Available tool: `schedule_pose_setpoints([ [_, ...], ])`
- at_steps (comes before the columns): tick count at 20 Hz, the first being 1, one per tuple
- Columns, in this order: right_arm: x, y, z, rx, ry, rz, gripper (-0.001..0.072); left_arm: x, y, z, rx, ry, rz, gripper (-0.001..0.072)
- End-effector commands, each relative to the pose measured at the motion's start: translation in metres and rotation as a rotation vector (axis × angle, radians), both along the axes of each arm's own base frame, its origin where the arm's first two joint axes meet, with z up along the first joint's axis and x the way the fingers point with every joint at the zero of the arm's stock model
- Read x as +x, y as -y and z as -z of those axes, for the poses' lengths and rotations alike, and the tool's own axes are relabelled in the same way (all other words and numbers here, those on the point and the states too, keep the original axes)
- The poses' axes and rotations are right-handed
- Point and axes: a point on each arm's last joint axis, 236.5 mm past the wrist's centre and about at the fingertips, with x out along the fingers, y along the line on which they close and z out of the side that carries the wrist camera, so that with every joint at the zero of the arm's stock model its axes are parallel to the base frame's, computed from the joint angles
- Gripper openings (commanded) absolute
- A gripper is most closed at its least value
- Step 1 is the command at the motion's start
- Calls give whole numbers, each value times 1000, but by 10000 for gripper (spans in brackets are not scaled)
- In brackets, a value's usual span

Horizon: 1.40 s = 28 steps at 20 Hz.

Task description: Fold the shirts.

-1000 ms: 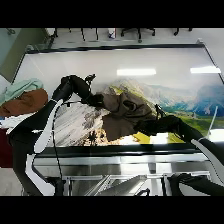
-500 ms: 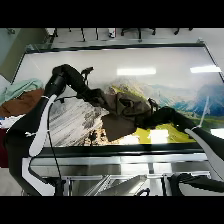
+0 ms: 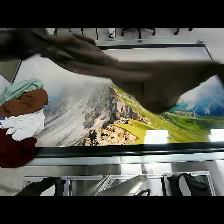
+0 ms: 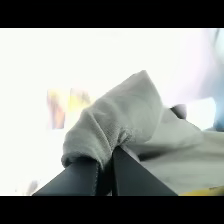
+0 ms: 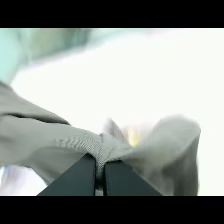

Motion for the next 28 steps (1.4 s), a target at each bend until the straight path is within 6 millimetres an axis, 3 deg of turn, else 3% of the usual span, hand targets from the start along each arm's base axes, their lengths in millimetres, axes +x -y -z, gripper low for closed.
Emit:
schedule_pose_setpoints([
  [1, -80, -17, -106, -155, 304, 93, 25, -92, -48, -102, -154, 344, -170, 20],
  [4, -98, -35, -132, -137, 370, 52, 25, -136, -75, -111, -161, 446, -280, 21],
  [6, -103, -47, -134, -139, 389, -3, 25, -143, -74, -97, -183, 421, -285, 21],
  [8, -104, -58, -127, -134, 367, -63, 25, -132, -70, -70, -198, 346, -272, 21],
  [11, -82, -50, -98, -94, 261, -89, 25, -90, -47, -7, -234, 143, -187, 21],
  [14, -46, -34, -35, -12, 77, -108, 25, -51, -5, 81, -200, -123, -70, 21],
  [17, -15, -38, 60, 83, -142, -200, 25, -27, 32, 196, -87, -398, 11, 21],
  [20, 8, -57, 169, 190, -360, -263, 25, -16, 36, 304, -15, -656, -7, 21],
  [22, 6, -73, 224, 200, -489, -322, 24, -20, 24, 367, 12, -834, -31, 21],
  [23, 4, -78, 244, 201, -541, -342, 25, -26, 14, 390, 28, -915, -36, 21],
  [25, 4, -79, 266, 193, -599, -353, 25, -38, -7, 425, 41, -1055, -42, 21],
  [27, 9, -74, 279, 178, -633, -336, 25, -43, -19, 449, 46, -1124, -39, 21],
  [28, 12, -73, 282, 182, -641, -329, 25, -43, -20, 455, 46, -1134, -26, 64],
])
